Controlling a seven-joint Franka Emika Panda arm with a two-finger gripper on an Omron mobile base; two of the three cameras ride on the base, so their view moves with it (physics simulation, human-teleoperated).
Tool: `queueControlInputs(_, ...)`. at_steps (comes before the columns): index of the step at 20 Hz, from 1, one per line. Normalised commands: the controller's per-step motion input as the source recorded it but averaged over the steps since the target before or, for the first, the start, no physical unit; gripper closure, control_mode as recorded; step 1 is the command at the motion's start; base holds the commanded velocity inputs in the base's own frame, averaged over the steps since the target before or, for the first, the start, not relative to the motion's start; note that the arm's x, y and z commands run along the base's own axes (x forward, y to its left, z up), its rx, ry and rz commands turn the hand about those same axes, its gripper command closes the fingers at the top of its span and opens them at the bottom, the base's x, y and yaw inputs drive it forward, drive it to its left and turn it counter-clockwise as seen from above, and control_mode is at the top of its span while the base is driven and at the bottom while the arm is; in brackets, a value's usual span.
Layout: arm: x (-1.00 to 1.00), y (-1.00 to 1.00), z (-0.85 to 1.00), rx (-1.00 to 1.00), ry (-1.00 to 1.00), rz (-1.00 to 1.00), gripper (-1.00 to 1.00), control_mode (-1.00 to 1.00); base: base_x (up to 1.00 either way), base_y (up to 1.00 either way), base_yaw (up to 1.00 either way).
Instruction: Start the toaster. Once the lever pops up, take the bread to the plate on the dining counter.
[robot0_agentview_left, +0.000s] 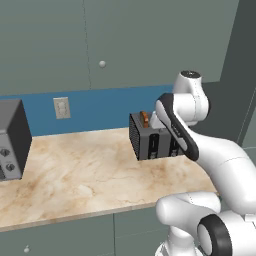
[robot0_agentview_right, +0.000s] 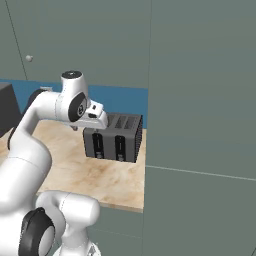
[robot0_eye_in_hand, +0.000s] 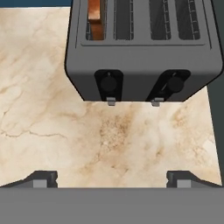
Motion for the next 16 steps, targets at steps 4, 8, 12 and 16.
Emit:
queueControlInputs(4,0.03,0.0,-0.02,0.0,0.0,0.0,-1.0,-1.0,0.0,0.0,0.0)
queueControlInputs(8,0.02,0.01,-0.08,0.0,0.0,0.0,-1.0,-1.0,0.0,0.0,0.0)
queueControlInputs(12,0.03,0.03,-0.11,0.0,0.0,0.0,-1.0,-1.0,0.0,0.0,0.0)
queueControlInputs(16,0.1,0.0,-0.12,0.0,0.0,0.0,-1.0,-1.0,0.0,0.0,0.0)
